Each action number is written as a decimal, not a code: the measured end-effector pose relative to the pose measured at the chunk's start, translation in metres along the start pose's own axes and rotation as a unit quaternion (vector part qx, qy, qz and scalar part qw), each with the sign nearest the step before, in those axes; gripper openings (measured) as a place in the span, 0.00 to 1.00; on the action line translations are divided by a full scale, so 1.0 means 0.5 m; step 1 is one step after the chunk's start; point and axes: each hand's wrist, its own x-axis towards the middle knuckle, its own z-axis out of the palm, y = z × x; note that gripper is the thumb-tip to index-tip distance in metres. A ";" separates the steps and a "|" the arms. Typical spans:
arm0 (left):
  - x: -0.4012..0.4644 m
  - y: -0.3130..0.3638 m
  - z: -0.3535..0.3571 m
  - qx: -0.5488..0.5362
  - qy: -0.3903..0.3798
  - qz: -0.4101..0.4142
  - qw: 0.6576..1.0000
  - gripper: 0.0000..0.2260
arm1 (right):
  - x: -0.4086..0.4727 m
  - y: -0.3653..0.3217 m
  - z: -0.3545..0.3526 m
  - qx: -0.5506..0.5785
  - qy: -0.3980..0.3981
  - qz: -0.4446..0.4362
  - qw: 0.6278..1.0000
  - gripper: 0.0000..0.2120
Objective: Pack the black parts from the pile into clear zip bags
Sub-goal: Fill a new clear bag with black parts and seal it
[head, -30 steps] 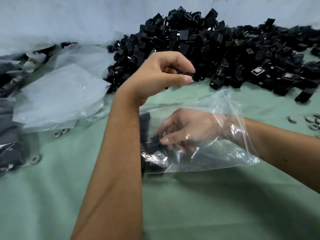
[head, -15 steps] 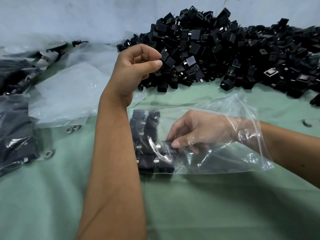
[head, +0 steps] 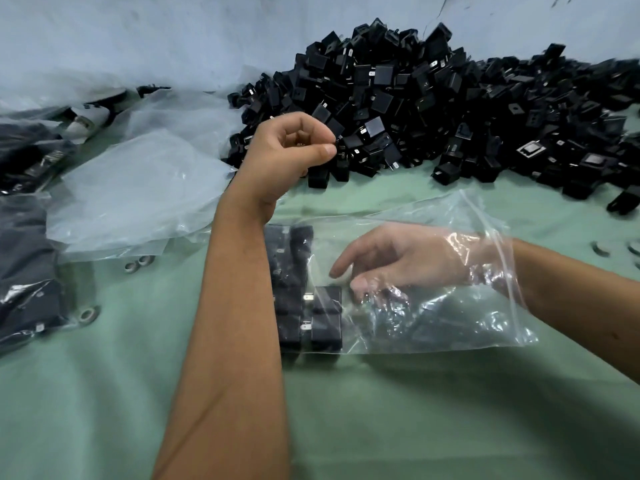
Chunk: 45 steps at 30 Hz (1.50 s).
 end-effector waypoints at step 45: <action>0.008 0.099 0.166 0.146 -0.259 0.169 0.940 0.05 | -0.072 0.032 -0.017 -0.058 0.240 -0.115 0.962 0.11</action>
